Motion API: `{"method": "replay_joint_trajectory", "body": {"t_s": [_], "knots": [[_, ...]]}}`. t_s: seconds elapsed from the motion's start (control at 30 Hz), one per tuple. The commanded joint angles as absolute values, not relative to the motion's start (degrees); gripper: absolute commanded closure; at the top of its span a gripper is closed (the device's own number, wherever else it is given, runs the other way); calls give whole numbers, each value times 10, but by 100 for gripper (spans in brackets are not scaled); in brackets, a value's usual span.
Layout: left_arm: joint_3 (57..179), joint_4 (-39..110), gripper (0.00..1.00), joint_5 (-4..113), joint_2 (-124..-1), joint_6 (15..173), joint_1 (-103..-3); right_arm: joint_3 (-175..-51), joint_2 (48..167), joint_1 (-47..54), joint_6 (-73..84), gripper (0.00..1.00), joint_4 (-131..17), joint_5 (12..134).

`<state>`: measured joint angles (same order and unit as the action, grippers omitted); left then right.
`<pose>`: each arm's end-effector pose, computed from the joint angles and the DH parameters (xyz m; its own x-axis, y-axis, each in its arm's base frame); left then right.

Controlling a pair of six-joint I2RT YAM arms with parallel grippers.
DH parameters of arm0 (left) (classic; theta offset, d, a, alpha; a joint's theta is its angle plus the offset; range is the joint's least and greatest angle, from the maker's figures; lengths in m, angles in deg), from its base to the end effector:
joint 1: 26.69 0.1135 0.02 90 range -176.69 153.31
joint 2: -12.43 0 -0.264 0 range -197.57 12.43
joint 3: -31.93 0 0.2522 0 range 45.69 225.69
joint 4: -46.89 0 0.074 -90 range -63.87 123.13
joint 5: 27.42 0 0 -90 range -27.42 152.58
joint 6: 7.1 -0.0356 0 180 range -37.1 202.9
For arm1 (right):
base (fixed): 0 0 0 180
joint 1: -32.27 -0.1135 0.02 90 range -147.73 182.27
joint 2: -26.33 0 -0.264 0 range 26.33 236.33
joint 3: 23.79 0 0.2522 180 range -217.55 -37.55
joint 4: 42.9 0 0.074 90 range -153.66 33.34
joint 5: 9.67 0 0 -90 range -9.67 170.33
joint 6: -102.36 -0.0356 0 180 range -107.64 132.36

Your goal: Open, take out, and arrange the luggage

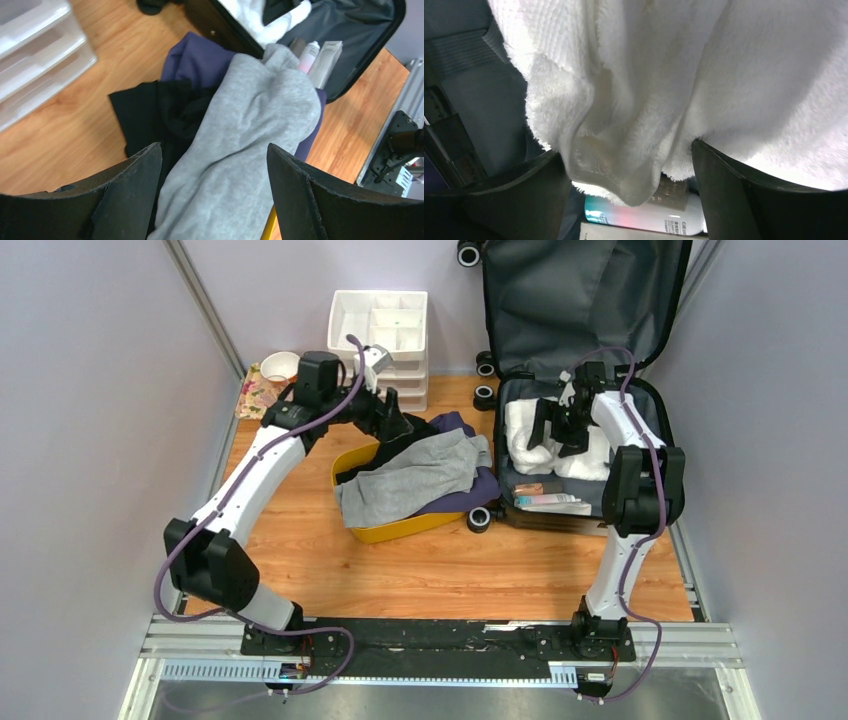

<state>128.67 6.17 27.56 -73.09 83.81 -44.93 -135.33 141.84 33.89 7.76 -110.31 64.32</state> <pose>0.3132 -0.1247 0.3750 -0.4792 0.1442 -0.8658 0.7232 0.6238 -0.2964 0.4200 -0.0021 0.2317 -0.9491 0.1040 -0.2973 0.0153 0.9581 0.2861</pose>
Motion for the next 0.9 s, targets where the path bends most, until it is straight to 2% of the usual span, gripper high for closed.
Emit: {"method": "replay_joint_trajectory", "body": {"t_s": [0.0, 0.1, 0.2, 0.23, 0.3, 0.4, 0.43, 0.6, 0.73, 0.87], "knots": [[1333, 107, 16, 272, -768, 854, -494, -1389, 1435, 339, 48, 13, -1083, 568], [1385, 117, 16, 312, -820, 893, -530, -1386, 1431, 344, 48, 18, -1073, 501], [1472, 108, 16, 335, -912, 922, -566, -1383, 1428, 354, 47, 36, -1064, 467], [1489, 118, 15, 346, -927, 927, -575, -1384, 1427, 358, 46, 45, -1064, 449], [1513, 140, 15, 387, -961, 943, -603, -1383, 1417, 370, 45, 57, -1064, 428], [1530, 190, 15, 426, -1000, 953, -634, -1378, 1398, 380, 47, 94, -1061, 395], [1536, 206, 15, 435, -1012, 956, -640, -1379, 1395, 381, 48, 100, -1061, 375], [1593, 230, 15, 478, -1082, 1023, -649, -1374, 1368, 377, 6, 100, -1011, 294], [1553, 293, 15, 464, -1067, 1057, -628, -1386, 1351, 363, -39, 100, -933, 253], [1545, 285, 15, 457, -1054, 1056, -605, -1401, 1343, 340, -64, 100, -895, 248]]}}
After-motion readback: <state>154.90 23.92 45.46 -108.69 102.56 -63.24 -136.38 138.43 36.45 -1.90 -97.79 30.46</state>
